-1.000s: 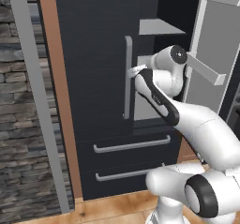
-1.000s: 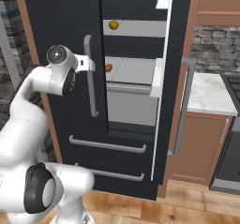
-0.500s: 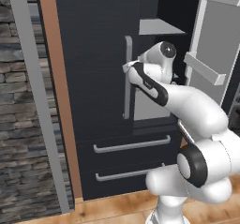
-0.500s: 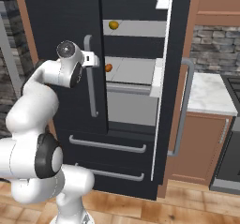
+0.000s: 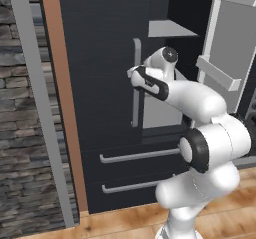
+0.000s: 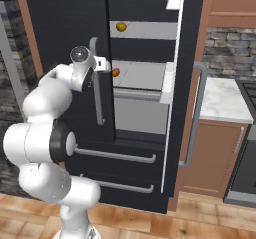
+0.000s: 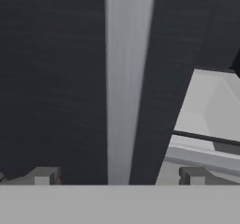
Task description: Retrieve the orange and mango from the fridge and place them into the bowl on the dining table.
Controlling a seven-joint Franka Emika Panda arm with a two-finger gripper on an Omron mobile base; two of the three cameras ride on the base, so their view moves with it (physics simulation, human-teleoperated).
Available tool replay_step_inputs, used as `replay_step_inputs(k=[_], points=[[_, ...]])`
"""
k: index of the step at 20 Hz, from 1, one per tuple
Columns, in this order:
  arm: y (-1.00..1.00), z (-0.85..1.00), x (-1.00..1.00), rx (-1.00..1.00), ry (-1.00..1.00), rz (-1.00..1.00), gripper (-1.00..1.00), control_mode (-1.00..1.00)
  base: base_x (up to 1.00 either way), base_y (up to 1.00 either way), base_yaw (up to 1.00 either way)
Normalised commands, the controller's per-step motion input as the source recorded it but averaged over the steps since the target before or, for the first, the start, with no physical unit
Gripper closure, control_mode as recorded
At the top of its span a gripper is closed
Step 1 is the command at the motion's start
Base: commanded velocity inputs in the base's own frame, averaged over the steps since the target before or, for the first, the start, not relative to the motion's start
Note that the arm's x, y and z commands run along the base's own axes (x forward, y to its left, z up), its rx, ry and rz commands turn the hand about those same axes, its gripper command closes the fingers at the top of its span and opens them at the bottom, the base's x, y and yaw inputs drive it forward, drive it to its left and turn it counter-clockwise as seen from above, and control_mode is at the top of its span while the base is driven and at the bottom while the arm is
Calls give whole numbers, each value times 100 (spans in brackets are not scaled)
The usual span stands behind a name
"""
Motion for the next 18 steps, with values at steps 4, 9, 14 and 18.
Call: replay_step_inputs(k=[4,9,14,18], points=[[4,-27,69,0,0,0,-100,-100,0,0,0],[19,-22,71,0,0,-1,-100,-100,0,0,0],[10,-19,69,0,0,-1,-100,-100,0,0,0],[5,-16,69,0,1,-2,100,-100,0,0,0]])
